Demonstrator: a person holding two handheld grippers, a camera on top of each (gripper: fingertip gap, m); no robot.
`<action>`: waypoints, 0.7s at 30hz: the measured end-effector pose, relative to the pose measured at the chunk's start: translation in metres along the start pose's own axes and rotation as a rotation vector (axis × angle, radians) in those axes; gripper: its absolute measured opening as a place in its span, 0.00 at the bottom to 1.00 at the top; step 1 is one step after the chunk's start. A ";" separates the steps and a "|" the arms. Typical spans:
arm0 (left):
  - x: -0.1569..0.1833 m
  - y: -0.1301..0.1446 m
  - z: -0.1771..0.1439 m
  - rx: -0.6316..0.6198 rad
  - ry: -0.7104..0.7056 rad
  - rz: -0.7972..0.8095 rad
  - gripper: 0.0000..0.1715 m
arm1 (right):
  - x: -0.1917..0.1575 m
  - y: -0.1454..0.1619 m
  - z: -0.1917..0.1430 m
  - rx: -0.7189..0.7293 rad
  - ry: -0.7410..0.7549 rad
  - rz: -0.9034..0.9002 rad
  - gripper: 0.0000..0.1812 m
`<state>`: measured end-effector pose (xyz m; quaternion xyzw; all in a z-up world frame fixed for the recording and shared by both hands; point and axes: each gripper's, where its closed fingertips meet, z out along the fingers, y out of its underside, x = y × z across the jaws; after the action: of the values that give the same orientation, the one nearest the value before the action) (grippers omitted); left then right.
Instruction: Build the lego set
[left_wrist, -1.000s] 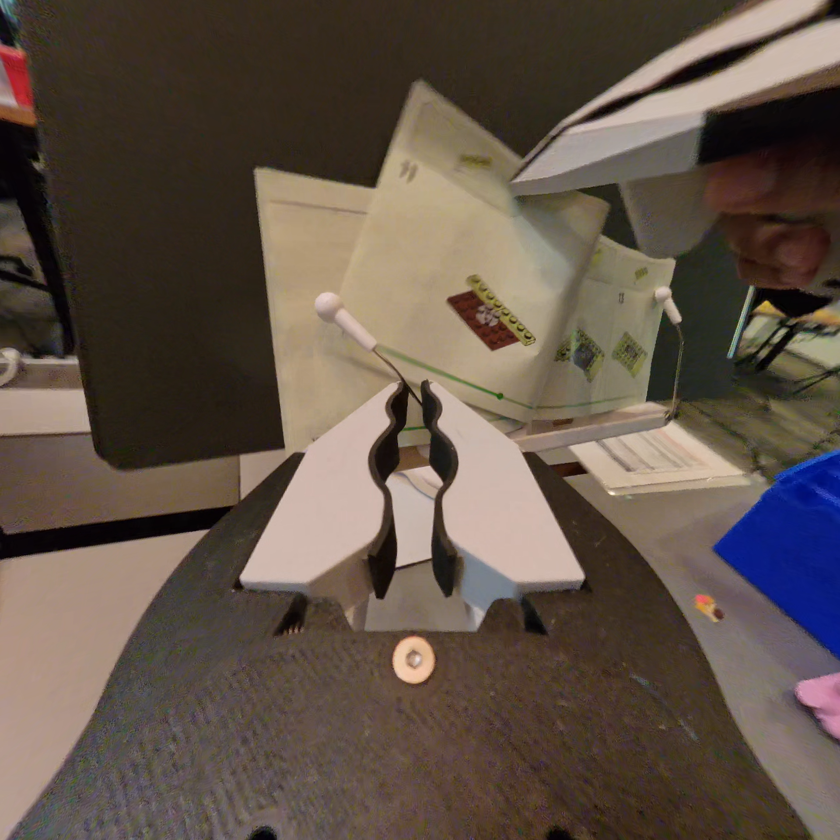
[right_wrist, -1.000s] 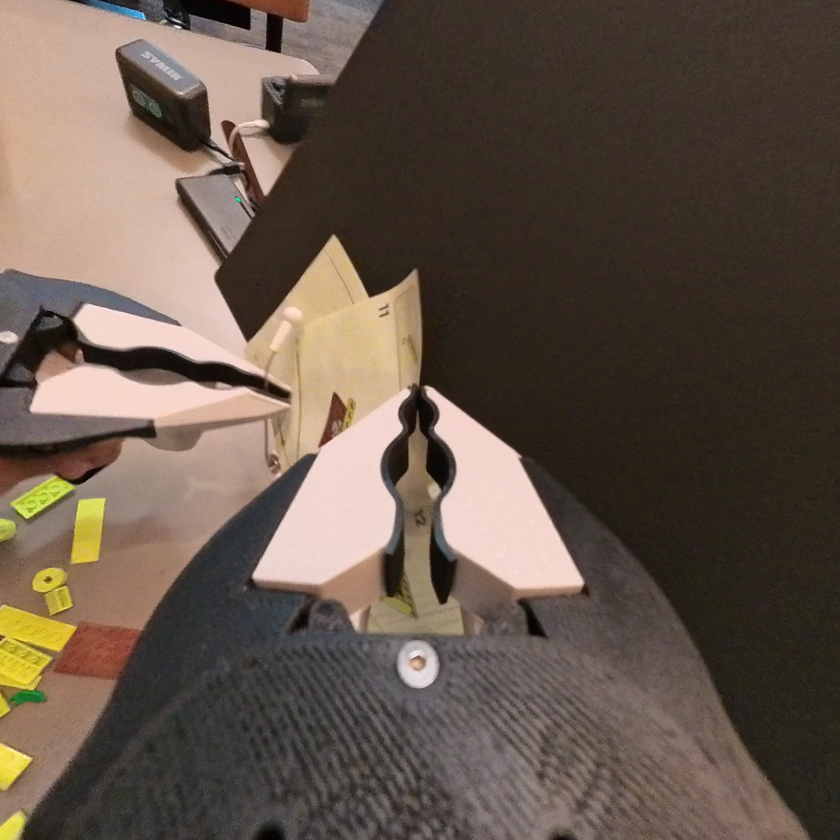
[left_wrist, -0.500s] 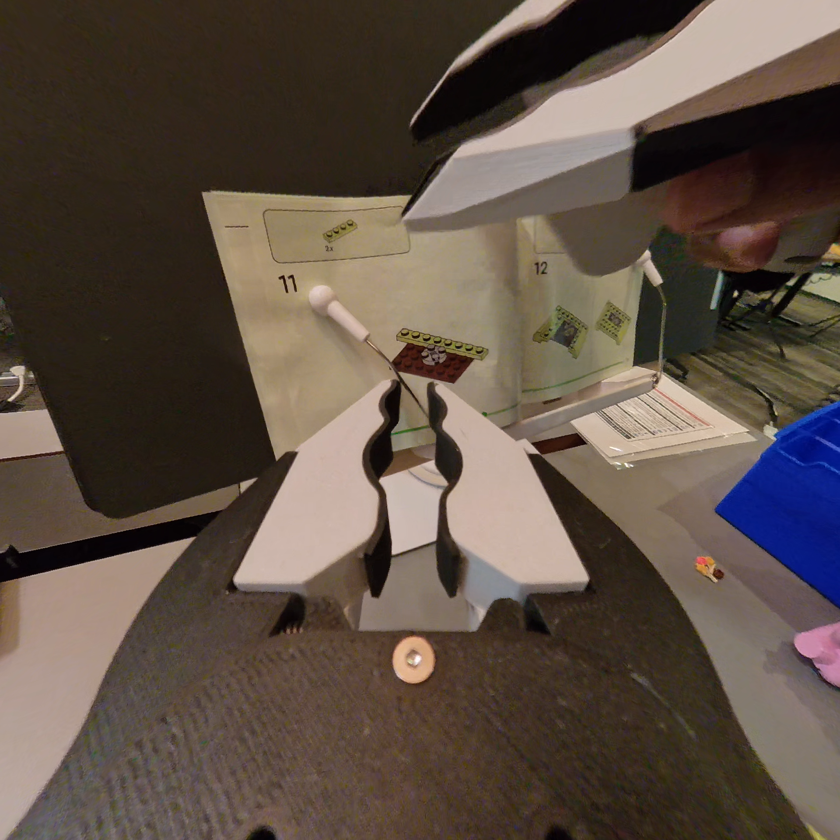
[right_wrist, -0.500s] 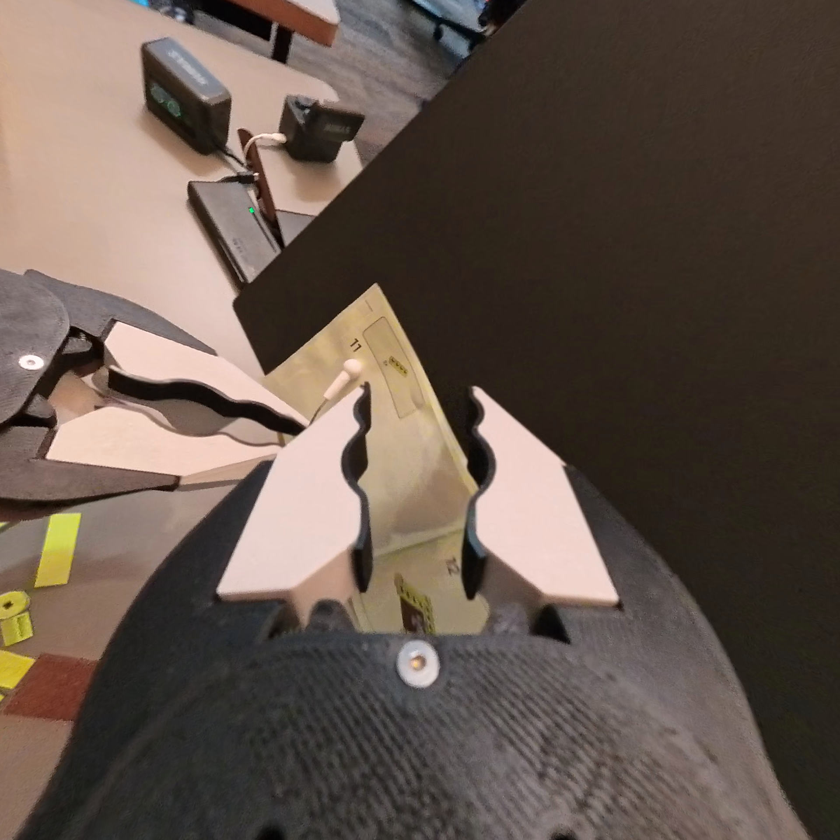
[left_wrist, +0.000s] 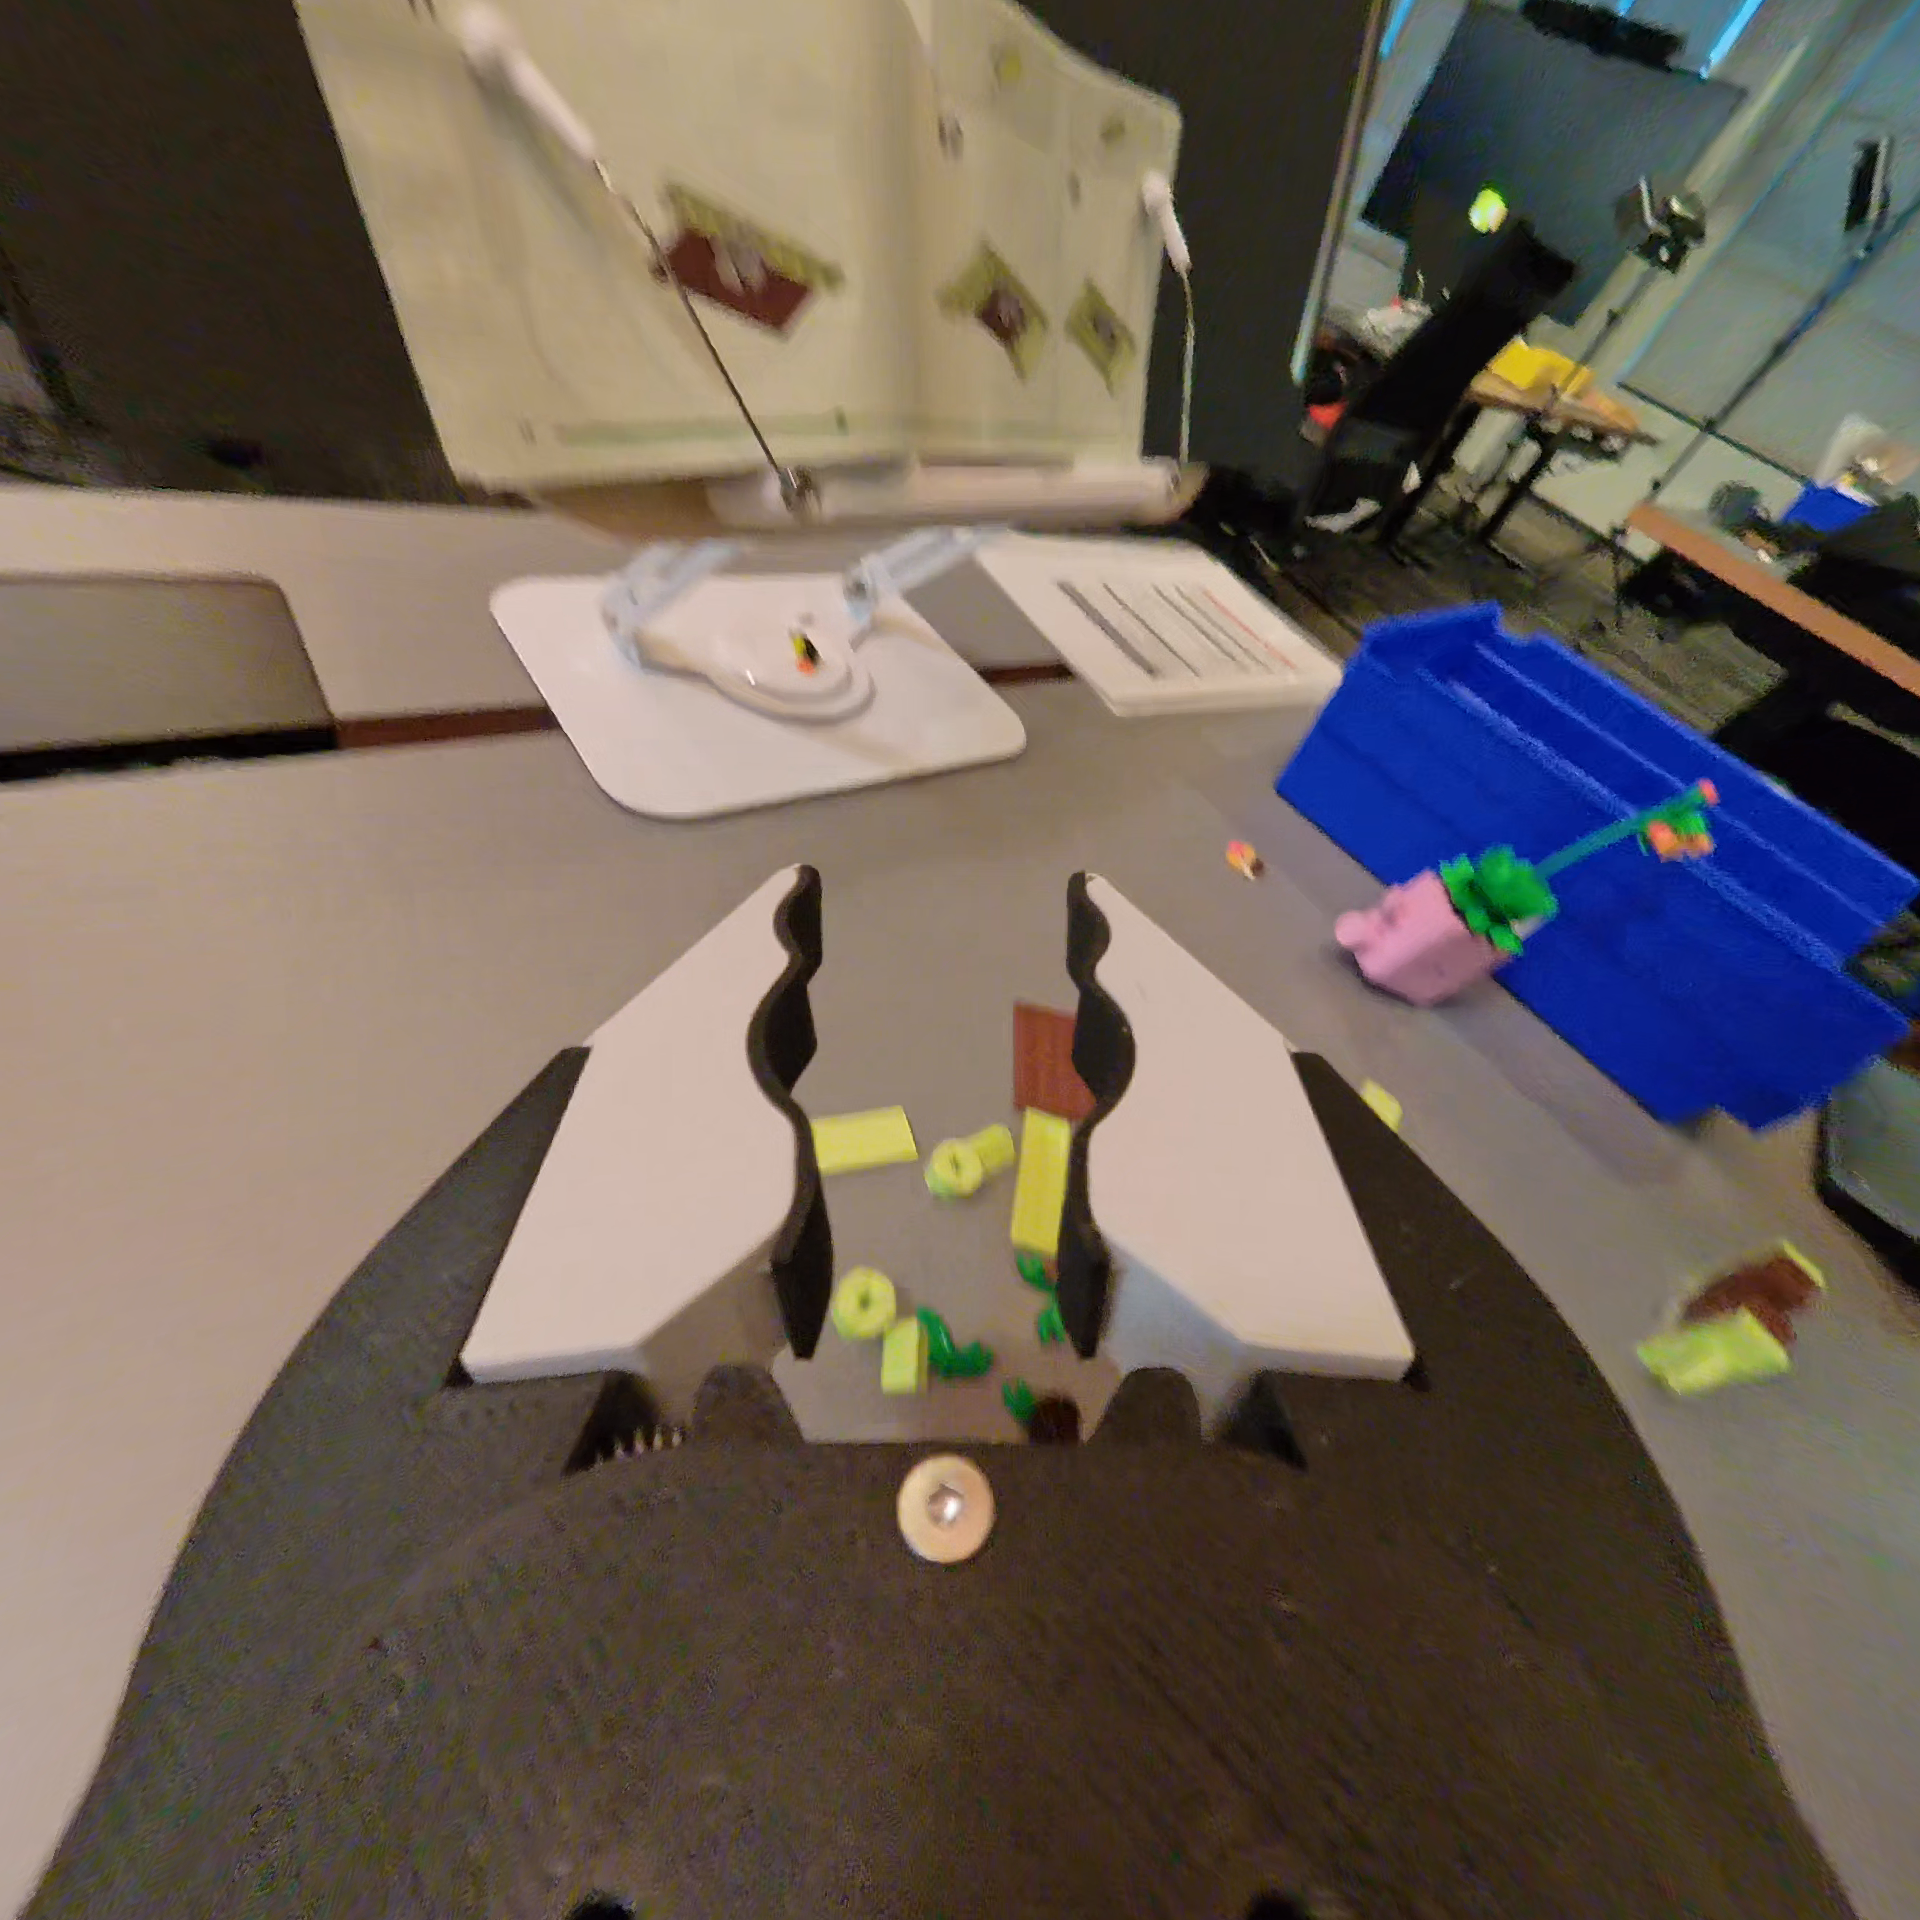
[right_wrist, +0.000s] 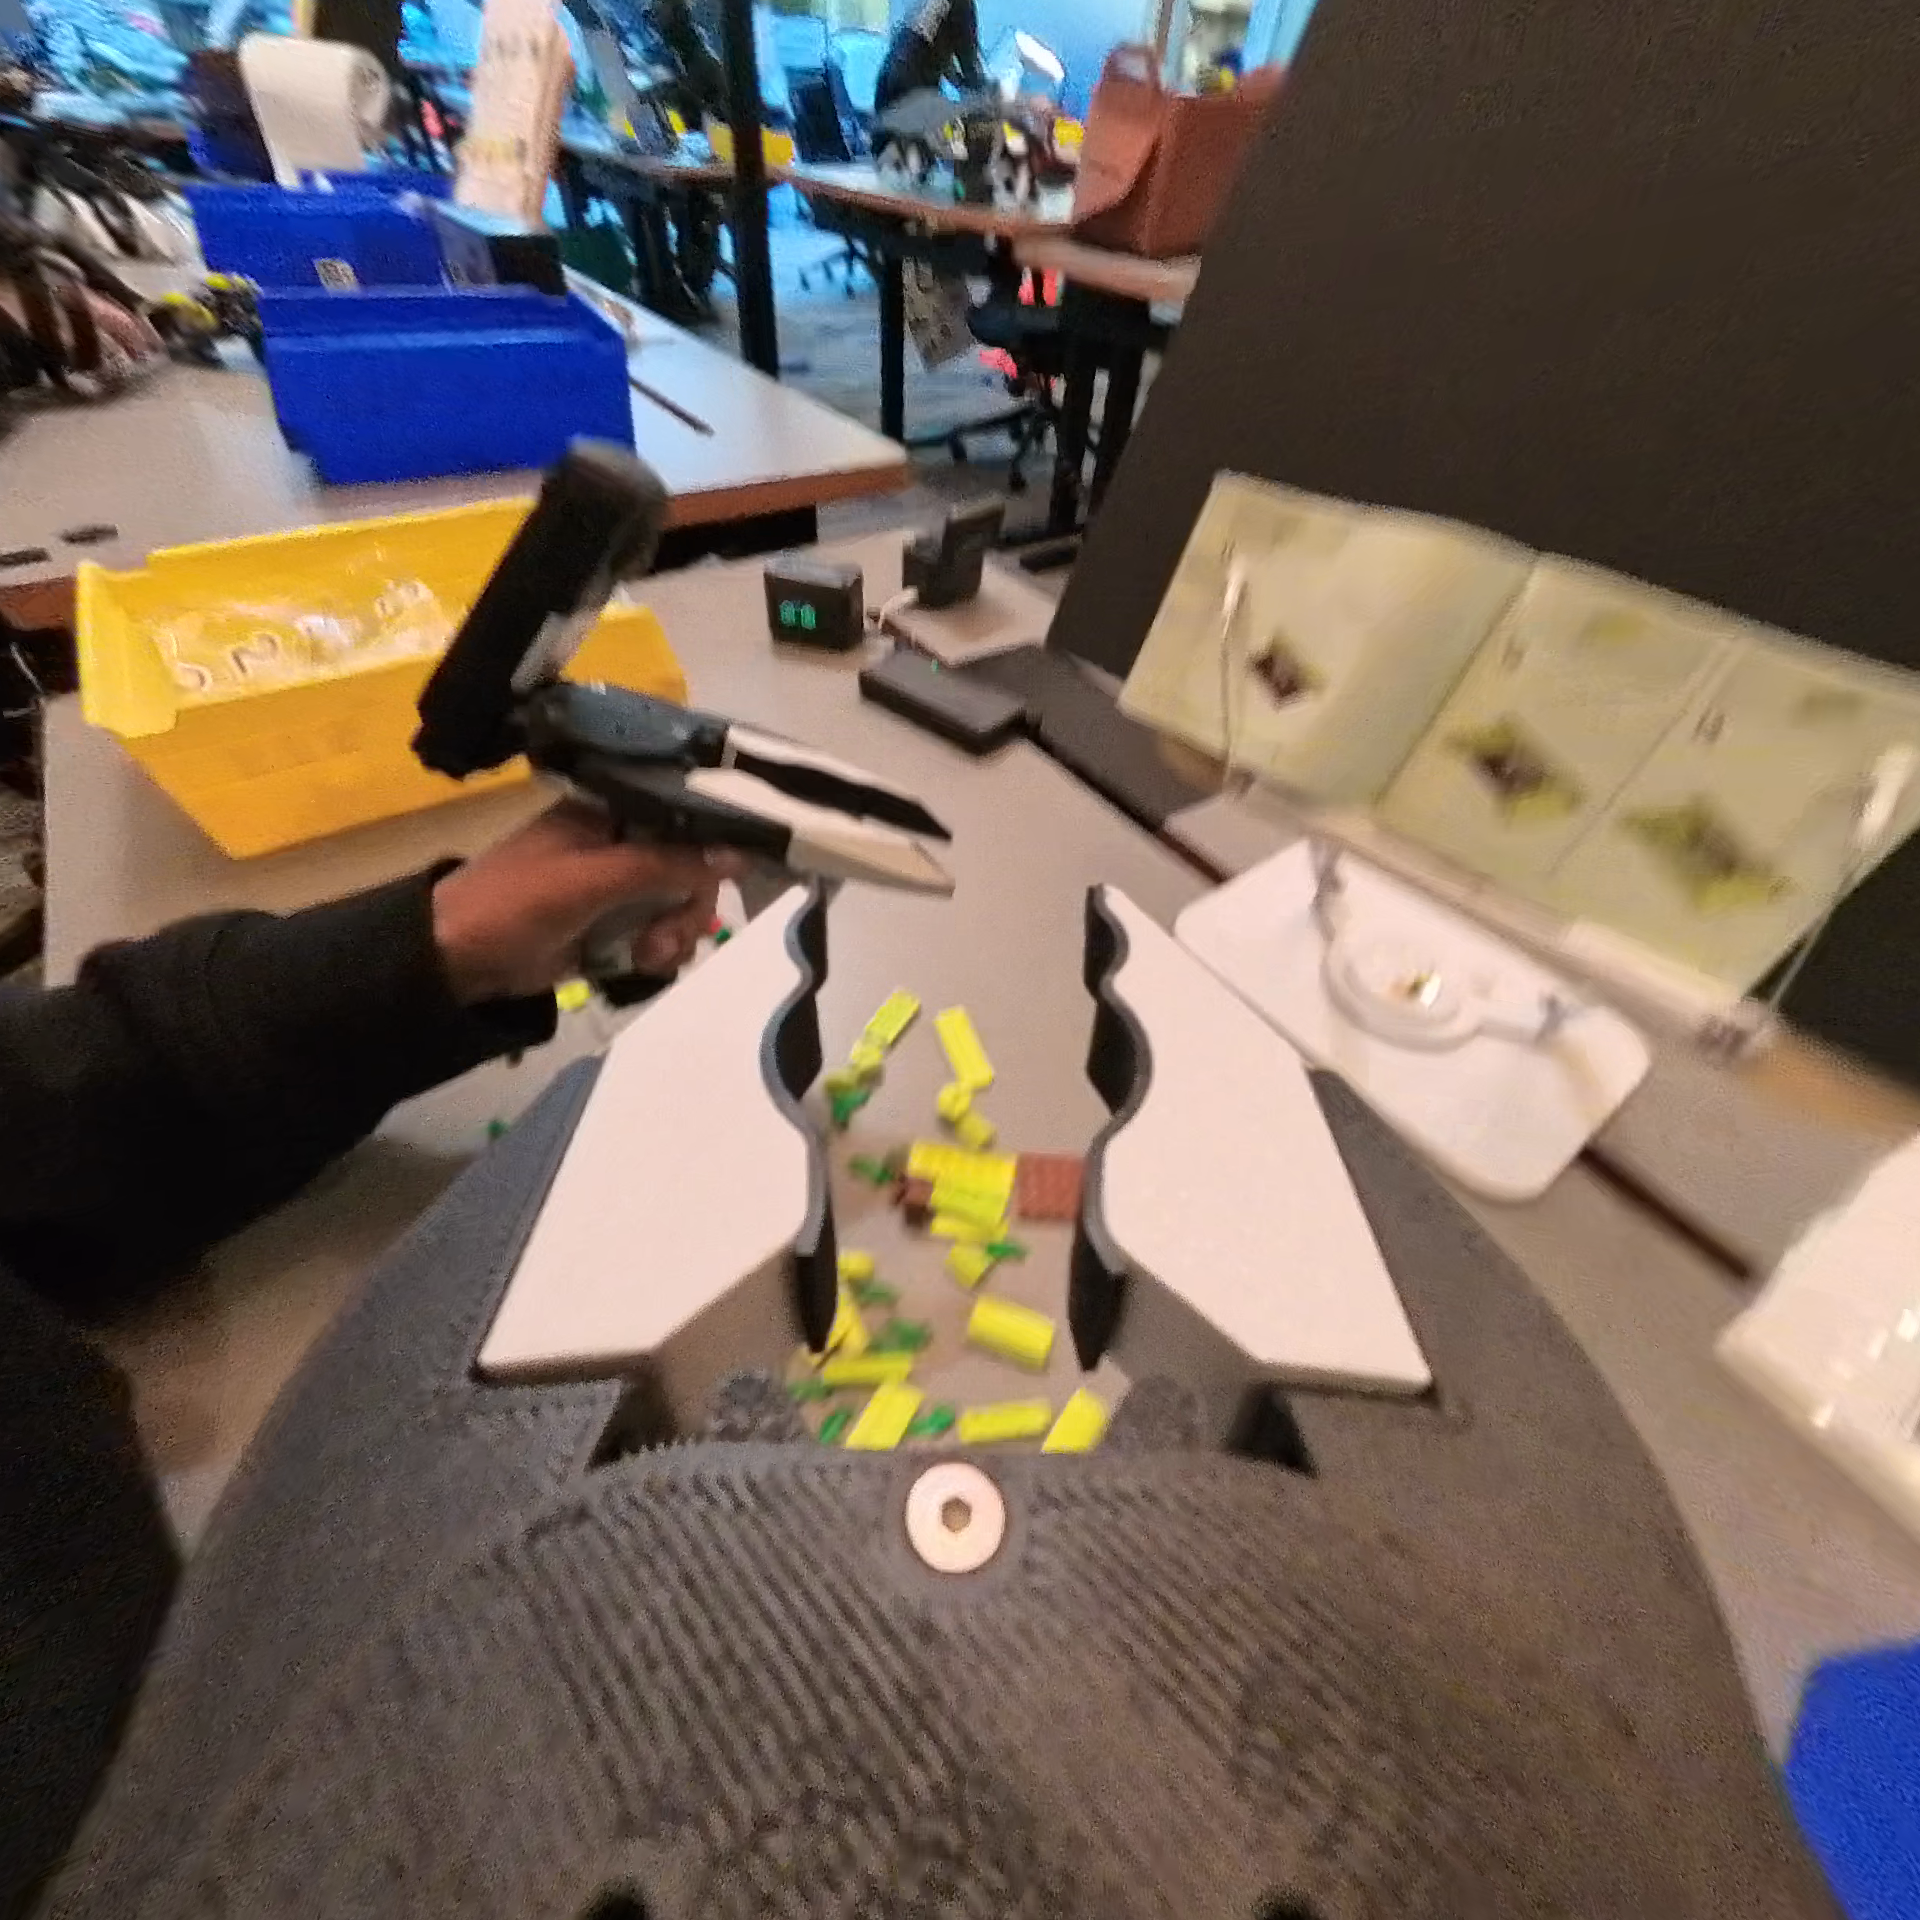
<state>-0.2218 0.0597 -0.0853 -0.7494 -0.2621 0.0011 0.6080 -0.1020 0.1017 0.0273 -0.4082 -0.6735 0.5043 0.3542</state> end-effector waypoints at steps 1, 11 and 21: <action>0.004 0.012 -0.005 -0.029 0.016 0.004 0.28 | -0.009 0.020 -0.004 -0.026 0.018 0.028 0.27; 0.042 0.065 -0.052 -0.090 0.249 0.094 0.00 | -0.076 0.121 -0.017 -0.166 0.068 0.309 0.38; 0.007 0.073 -0.084 -0.069 0.170 0.130 0.00 | -0.112 0.116 0.008 -0.160 0.118 0.260 0.43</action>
<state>-0.1599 -0.0228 -0.1278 -0.7828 -0.1603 -0.0321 0.6004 -0.0401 0.0148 -0.0944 -0.5477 -0.6310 0.4659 0.2913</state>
